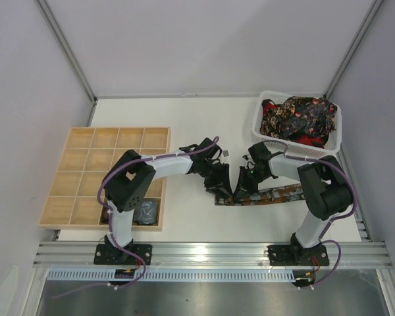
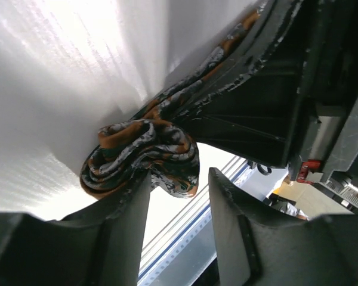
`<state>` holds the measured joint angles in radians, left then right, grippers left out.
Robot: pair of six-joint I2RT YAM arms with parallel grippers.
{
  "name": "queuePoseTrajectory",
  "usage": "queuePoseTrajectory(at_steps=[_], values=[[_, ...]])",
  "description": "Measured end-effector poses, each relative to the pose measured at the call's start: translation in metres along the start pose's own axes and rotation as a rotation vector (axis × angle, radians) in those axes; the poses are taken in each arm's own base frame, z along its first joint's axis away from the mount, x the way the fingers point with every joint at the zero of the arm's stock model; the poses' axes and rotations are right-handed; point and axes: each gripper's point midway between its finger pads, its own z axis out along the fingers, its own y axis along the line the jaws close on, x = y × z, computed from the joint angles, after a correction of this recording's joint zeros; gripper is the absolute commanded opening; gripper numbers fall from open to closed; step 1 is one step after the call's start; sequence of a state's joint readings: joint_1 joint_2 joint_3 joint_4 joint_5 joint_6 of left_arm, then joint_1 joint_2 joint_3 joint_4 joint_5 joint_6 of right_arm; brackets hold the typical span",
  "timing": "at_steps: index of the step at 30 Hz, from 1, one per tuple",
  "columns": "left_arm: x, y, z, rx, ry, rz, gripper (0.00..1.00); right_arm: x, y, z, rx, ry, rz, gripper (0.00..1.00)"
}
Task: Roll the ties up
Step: Roll the tie
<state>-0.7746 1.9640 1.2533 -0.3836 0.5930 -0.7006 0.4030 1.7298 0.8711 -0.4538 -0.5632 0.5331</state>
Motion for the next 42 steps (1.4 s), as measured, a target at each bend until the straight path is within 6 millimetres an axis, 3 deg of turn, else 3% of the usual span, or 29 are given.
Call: queuePoseTrajectory(at_steps=[7, 11, 16, 21, 29, 42], values=[[0.003, -0.003, 0.004, 0.065, -0.008, 0.027, 0.51, -0.002, -0.001, -0.002, -0.004, -0.007, 0.01, 0.0], [0.006, -0.003, 0.004, 0.101, -0.033, 0.05, 0.5, -0.009, 0.0, -0.015, 0.006, -0.028, 0.01, 0.0], [0.007, -0.004, 0.003, 0.122, -0.053, 0.069, 0.49, -0.022, 0.013, -0.037, -0.031, -0.06, -0.02, 0.0], [0.005, -0.005, 0.004, 0.129, -0.061, 0.077, 0.47, -0.011, 0.029, -0.048, -0.094, -0.037, -0.052, 0.0], [0.005, -0.005, 0.004, 0.127, -0.062, 0.076, 0.47, 0.005, 0.04, -0.046, -0.155, 0.026, -0.065, 0.0], [0.006, 0.001, 0.002, 0.108, -0.067, 0.064, 0.47, 0.004, 0.027, -0.03, -0.131, 0.053, -0.033, 0.0]])
